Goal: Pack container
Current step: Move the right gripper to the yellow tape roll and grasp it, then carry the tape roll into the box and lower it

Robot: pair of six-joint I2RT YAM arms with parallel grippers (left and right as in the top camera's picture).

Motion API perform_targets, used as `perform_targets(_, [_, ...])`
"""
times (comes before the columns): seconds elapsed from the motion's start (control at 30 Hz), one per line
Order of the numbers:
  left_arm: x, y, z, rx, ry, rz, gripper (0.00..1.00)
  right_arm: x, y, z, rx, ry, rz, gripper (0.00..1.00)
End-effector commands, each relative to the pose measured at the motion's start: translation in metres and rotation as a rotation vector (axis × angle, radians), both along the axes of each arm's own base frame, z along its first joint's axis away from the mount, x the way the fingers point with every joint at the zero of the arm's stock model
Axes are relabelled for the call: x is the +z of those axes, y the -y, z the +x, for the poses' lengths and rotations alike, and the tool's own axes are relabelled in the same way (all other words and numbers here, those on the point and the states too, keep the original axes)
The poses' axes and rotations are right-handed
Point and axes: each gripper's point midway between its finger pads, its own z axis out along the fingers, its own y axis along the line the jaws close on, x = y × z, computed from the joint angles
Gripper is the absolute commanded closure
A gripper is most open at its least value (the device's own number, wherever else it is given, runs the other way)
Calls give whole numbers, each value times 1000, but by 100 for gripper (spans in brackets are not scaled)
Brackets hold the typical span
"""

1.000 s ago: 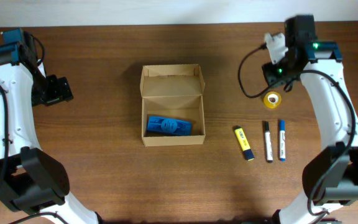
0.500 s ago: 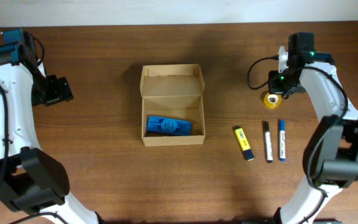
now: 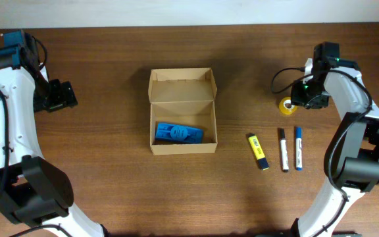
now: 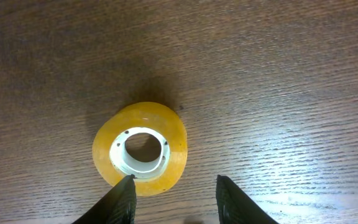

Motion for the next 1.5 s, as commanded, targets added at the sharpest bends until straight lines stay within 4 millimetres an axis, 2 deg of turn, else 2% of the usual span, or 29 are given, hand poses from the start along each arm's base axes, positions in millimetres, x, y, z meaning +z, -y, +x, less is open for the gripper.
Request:
perform_targets(0.0, [3,0,-2,-14,5,1,0,-5,-1,-1,-14,-9,18,59])
perform_targets(0.2, [3,0,-2,-14,5,1,0,-11,-1,-1,-22,-17,20,58])
perform_targets(0.47, [3,0,-2,-14,5,1,0,-45,-6,-5,-39,-81,57,58])
perform_targets(0.53, [3,0,-2,-14,5,1,0,-51,-7,-6,-38,-93,63,65])
perform_targets(0.67, [3,0,-2,-14,5,1,0,-62,-9,-9,-37,-118,78,95])
perform_targets(0.9, [3,0,-2,-14,5,1,0,-57,-11,-8,-35,-123,92,96])
perform_targets(1.0, [3,0,-2,-14,5,1,0,-38,-25,-1,36,-104,172,96])
perform_targets(1.13, [3,0,-2,-14,5,1,0,13,-52,14,211,-21,297,96])
perform_targets(1.3, [3,0,-2,-14,5,1,0,95,-69,29,359,93,219,96])
perform_targets(1.37, [3,0,-2,-14,5,1,0,133,-89,31,462,159,191,96])
perform_targets(1.47, [3,0,-2,-14,5,1,0,177,-123,25,679,229,118,96])
